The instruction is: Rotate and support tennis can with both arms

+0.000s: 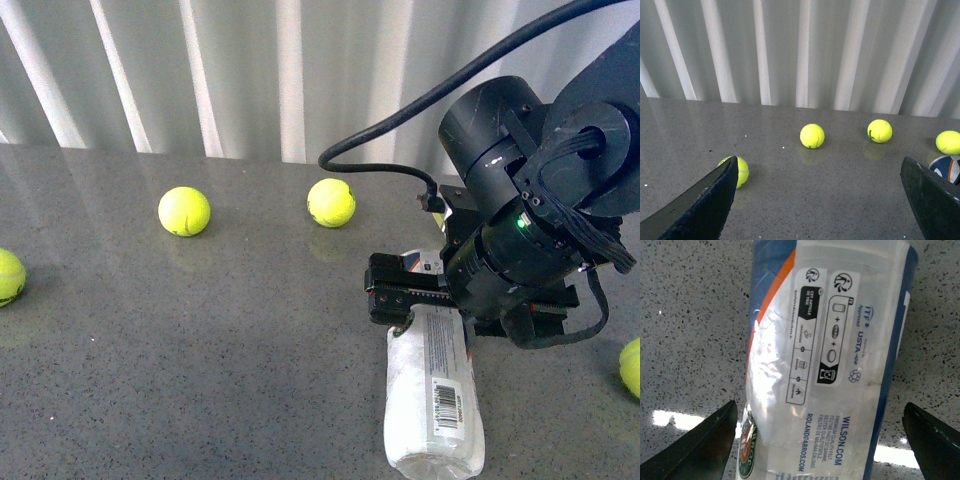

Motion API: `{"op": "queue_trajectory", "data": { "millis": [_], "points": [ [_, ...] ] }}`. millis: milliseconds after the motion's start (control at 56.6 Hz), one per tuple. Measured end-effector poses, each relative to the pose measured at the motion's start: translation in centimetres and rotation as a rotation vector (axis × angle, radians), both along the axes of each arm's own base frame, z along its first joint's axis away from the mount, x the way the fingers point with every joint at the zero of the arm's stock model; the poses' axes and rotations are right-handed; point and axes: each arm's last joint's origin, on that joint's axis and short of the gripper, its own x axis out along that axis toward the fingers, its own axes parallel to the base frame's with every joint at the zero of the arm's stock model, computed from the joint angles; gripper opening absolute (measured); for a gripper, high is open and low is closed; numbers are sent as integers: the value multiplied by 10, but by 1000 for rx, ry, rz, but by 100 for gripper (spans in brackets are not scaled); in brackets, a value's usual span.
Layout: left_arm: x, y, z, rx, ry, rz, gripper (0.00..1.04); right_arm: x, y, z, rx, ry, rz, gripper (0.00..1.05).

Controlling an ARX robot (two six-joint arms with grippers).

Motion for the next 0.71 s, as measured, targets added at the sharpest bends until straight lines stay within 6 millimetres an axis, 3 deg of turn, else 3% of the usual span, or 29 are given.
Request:
{"op": "queue_trajectory", "data": {
  "millis": [159,424,707],
  "points": [
    [0,0,0,0,0,0,98,1,-2,-1,-8,-13,-12,97],
    [0,0,0,0,0,0,98,1,-2,-5,-14,-17,-14,61],
    [0,0,0,0,0,0,98,2,-2,-4,-14,-21,-14,35]
  ]
}}
